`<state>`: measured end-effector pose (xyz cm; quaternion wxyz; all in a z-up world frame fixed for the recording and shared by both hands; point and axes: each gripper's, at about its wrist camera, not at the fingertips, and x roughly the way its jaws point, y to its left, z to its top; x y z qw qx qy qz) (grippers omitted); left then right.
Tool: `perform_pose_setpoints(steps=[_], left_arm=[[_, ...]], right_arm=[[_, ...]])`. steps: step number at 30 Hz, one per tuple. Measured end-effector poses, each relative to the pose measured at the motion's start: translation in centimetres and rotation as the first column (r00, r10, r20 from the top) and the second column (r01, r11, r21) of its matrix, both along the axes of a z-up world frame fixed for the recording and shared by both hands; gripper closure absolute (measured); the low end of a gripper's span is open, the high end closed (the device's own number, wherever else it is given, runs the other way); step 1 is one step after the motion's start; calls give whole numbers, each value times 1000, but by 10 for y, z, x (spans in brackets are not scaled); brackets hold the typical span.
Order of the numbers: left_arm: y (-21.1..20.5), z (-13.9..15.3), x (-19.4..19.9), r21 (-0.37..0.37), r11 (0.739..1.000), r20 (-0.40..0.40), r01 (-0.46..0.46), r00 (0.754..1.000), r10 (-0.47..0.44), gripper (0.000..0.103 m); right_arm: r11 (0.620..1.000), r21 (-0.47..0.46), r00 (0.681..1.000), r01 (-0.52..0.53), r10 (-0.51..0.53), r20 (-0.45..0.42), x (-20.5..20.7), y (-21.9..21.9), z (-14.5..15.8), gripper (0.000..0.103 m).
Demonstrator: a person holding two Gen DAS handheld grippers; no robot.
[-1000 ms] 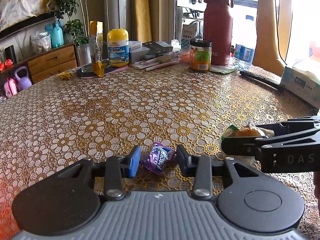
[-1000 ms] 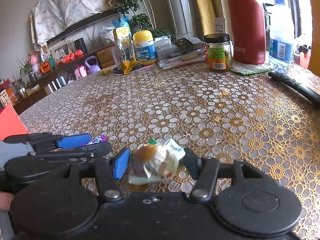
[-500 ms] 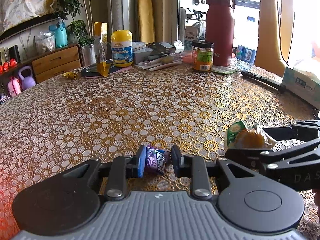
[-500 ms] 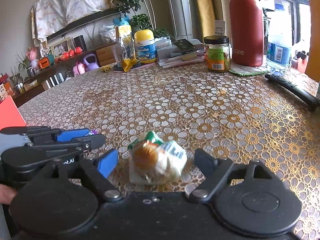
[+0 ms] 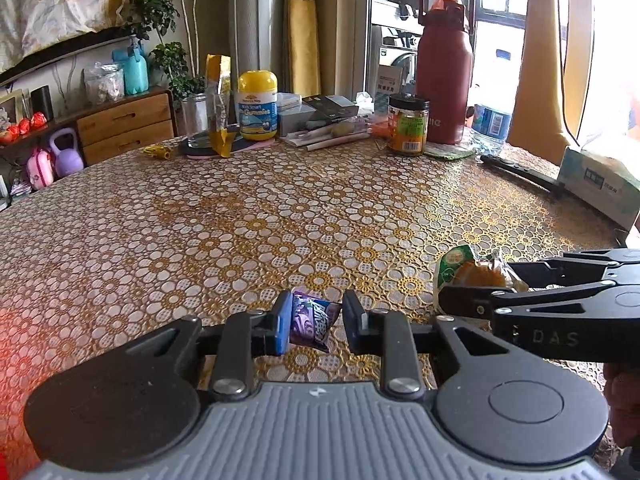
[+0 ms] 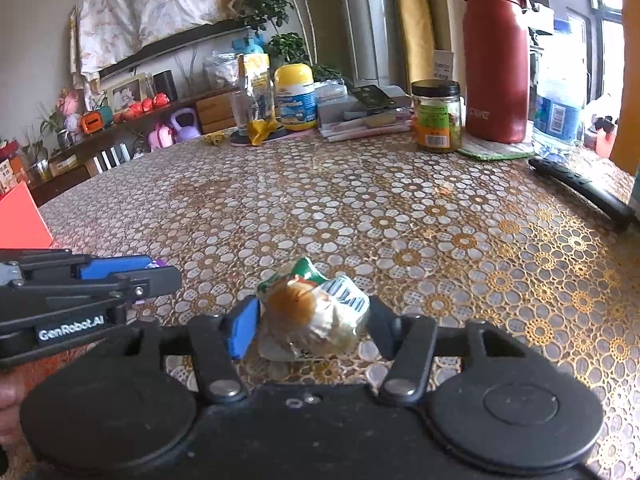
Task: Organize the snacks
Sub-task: 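Carry both held snacks over the white box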
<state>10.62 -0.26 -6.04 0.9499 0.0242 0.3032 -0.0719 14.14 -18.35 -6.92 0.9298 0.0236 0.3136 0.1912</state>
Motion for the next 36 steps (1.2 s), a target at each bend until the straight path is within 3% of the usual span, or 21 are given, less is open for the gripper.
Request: perform_pose_setpoints(steps=[9, 22, 36], left_arm=[[7, 16, -30, -5, 1000, 28, -23, 999, 23, 77], [22, 53, -82, -28, 997, 115, -79, 990, 81, 77], [67, 104, -140, -55, 980, 242, -189, 950, 197, 77]], right_arm=[[1000, 10, 1000, -5, 5, 5, -10, 2, 3, 56], [999, 32, 996, -34, 31, 88, -50, 8, 45, 56], [973, 71, 954, -219, 198, 225, -98, 59, 110, 56]])
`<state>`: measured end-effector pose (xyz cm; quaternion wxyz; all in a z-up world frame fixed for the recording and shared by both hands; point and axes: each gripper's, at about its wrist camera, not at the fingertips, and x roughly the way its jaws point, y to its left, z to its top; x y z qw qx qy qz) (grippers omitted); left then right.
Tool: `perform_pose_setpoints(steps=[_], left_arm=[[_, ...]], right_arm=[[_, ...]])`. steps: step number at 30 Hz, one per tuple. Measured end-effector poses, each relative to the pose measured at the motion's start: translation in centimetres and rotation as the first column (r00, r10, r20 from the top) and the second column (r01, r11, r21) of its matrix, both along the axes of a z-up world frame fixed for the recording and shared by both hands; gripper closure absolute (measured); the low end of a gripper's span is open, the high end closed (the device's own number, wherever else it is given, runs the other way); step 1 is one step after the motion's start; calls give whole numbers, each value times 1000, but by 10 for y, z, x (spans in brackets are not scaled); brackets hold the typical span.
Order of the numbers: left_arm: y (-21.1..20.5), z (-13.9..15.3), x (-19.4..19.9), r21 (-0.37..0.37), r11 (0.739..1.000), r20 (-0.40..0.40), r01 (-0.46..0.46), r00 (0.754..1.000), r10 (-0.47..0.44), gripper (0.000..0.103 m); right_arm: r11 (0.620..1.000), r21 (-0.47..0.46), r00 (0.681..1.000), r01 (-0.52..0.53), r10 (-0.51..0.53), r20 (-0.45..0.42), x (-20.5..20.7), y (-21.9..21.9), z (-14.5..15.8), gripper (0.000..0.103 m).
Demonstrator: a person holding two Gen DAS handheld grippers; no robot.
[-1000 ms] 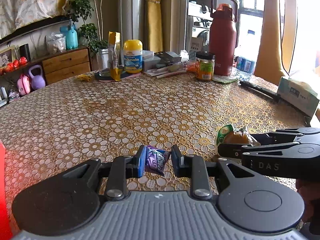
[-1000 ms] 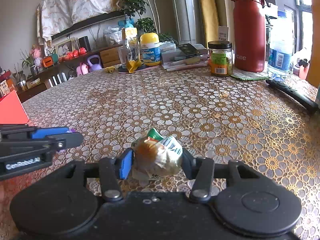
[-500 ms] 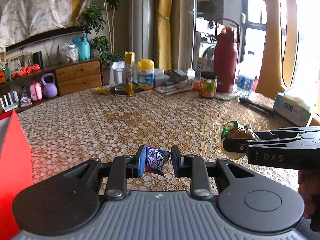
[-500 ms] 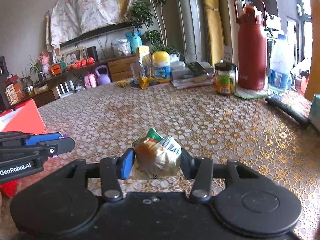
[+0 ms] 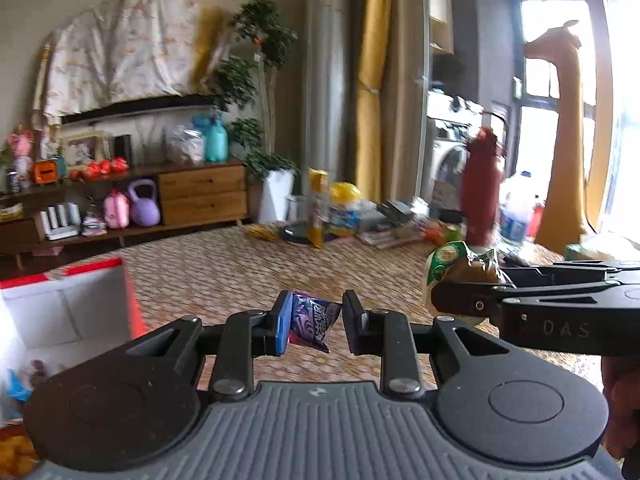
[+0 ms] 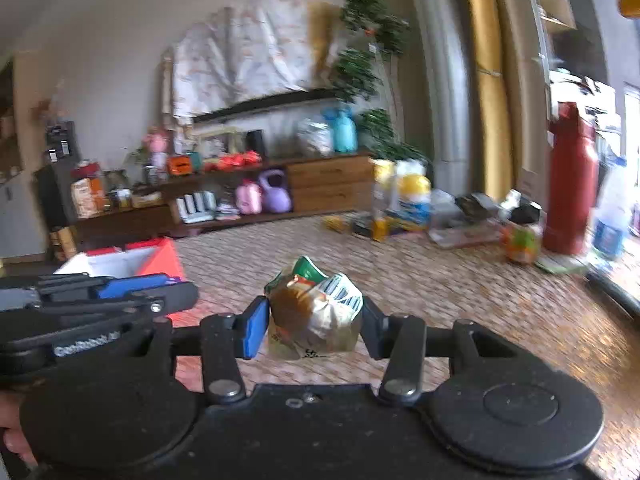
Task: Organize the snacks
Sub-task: 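Carry both held snacks over the white box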
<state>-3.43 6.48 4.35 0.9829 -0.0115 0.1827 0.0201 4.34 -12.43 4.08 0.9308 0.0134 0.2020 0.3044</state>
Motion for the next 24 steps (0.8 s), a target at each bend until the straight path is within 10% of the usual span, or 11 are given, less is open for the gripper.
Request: perform_pose_setpoints(steps=[14, 24], left_arm=[[108, 20, -44, -9, 968, 9, -252, 968, 252, 77], [192, 14, -25, 0, 947, -136, -321, 938, 318, 77]], right_arm=[[949, -6, 948, -316, 316, 37, -12, 135, 36, 56], [884, -87, 888, -459, 457, -47, 3, 228, 40, 56]])
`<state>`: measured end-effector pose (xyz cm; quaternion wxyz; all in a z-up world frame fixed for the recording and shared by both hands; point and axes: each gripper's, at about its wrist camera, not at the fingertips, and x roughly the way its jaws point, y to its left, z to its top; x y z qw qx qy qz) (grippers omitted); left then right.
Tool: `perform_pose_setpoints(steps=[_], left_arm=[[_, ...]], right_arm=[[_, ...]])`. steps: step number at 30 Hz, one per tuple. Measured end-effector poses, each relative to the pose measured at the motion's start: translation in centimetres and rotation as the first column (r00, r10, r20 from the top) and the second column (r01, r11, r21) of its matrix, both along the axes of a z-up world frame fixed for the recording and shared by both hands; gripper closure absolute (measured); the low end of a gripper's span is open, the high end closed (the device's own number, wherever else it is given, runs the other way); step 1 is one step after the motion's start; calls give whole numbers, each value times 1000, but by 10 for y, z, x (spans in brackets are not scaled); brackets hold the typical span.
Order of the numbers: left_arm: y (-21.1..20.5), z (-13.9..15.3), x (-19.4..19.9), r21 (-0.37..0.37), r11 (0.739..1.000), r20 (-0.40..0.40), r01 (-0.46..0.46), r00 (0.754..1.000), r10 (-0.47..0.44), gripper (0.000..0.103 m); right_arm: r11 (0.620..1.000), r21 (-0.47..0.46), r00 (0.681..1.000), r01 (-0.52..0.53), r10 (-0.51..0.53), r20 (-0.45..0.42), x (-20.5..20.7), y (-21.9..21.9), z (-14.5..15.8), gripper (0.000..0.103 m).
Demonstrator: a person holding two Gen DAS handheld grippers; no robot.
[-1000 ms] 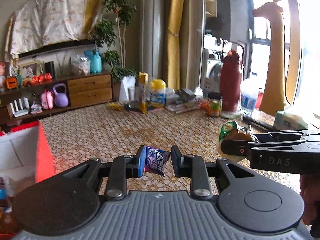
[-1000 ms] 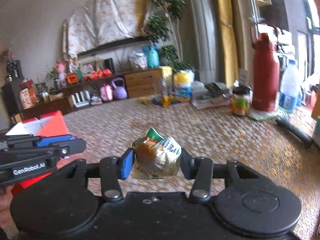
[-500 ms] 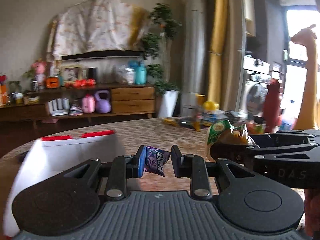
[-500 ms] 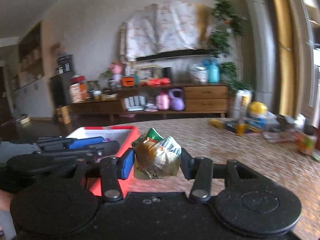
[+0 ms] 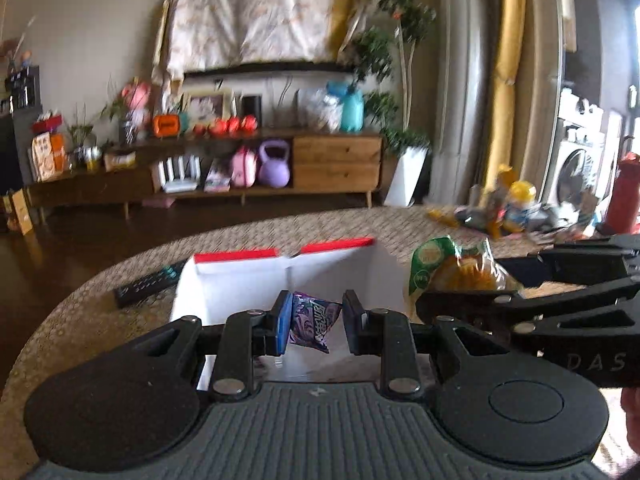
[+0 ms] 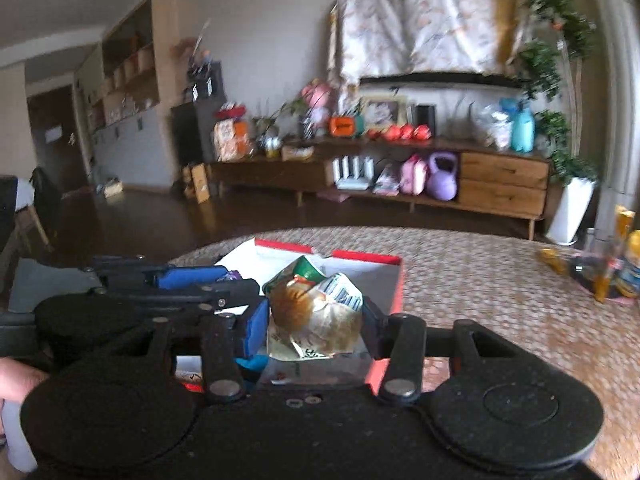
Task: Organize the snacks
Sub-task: 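Carry both held snacks over the white box, then open both tools to drop the snacks into the box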
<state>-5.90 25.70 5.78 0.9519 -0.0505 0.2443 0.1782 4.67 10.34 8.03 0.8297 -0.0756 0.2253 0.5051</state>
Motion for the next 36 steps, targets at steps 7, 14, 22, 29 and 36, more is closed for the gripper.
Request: perform_pose_setpoints(steps=[7, 14, 22, 29, 36], left_arm=[[42, -22, 17, -74, 996, -130, -41, 991, 31, 77], [57, -36, 28, -127, 991, -219, -44, 976, 15, 77], [54, -37, 36, -129, 990, -268, -57, 963, 20, 76], [53, -35, 38, -99, 989, -290, -107, 954, 74, 47], [46, -21, 22, -73, 987, -229, -140, 966, 120, 24]], right_arm=[[994, -102, 999, -44, 42, -26, 9, 51, -14, 56], [978, -205, 997, -46, 31, -74, 16, 72, -34, 56], [971, -240, 997, -27, 8, -80, 20, 75, -40, 56], [968, -250, 997, 5, -25, -77, 23, 75, -41, 42], [980, -196, 995, 43, -60, -81, 23, 56, -31, 26]])
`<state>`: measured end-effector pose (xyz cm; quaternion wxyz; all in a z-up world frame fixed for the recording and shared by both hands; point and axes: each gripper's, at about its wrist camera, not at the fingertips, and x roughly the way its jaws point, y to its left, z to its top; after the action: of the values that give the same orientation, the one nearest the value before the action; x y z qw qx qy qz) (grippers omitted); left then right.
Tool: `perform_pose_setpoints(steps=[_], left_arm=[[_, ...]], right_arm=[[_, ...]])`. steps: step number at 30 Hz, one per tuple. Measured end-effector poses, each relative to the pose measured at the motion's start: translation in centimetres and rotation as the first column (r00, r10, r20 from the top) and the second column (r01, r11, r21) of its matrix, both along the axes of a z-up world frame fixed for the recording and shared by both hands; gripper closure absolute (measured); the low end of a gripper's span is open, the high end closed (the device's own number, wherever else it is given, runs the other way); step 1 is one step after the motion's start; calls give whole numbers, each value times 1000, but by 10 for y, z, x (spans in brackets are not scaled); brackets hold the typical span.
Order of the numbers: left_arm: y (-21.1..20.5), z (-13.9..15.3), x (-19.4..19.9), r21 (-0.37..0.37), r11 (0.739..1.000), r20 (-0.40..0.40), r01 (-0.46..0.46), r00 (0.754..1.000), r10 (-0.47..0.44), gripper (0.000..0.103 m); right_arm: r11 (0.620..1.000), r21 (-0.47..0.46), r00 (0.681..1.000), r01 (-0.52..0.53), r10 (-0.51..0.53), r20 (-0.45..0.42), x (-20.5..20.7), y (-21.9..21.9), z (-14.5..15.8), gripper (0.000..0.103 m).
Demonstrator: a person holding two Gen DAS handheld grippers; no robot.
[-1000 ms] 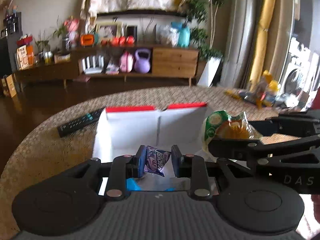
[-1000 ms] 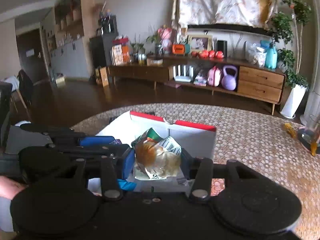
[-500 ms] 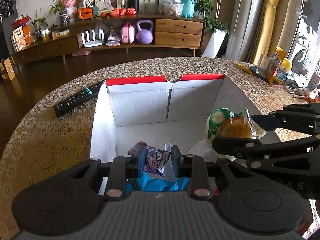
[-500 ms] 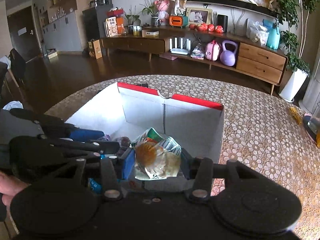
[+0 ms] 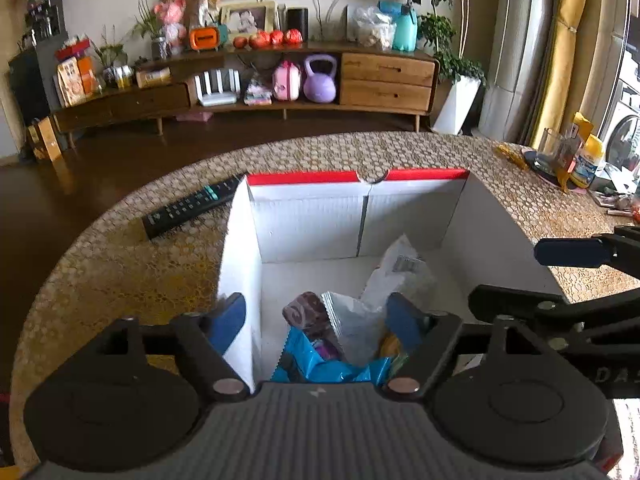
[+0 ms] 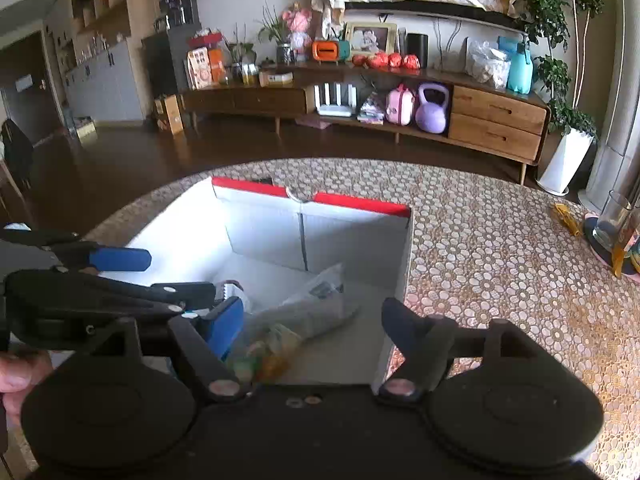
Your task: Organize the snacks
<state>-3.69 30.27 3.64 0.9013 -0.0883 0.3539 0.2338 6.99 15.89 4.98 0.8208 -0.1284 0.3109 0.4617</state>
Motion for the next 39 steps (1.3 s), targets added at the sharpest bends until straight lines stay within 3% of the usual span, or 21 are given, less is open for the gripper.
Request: perform_pose_setpoints(steps=[14, 19, 25, 30, 39], left_arm=[[-45, 31, -51, 46, 998, 111, -38, 993, 33, 22], [-60, 39, -72, 50, 997, 143, -67, 988, 59, 16], [-80, 43, -93, 29, 997, 174, -76, 982, 70, 15], [-97, 44, -108, 34, 994, 195, -107, 976, 99, 4], [-127, 43, -132, 9, 989, 217, -148, 966, 143, 3]], right_arm=[[992, 122, 999, 18, -22, 27, -39, -45, 24, 21], [988, 150, 997, 23, -33, 63, -57, -61, 30, 16], [983, 184, 995, 22, -38, 87, -74, -80, 36, 13], [976, 215, 994, 34, -56, 98, -87, -100, 39, 9], [963, 264, 993, 60, -84, 80, -100, -134, 38, 1]])
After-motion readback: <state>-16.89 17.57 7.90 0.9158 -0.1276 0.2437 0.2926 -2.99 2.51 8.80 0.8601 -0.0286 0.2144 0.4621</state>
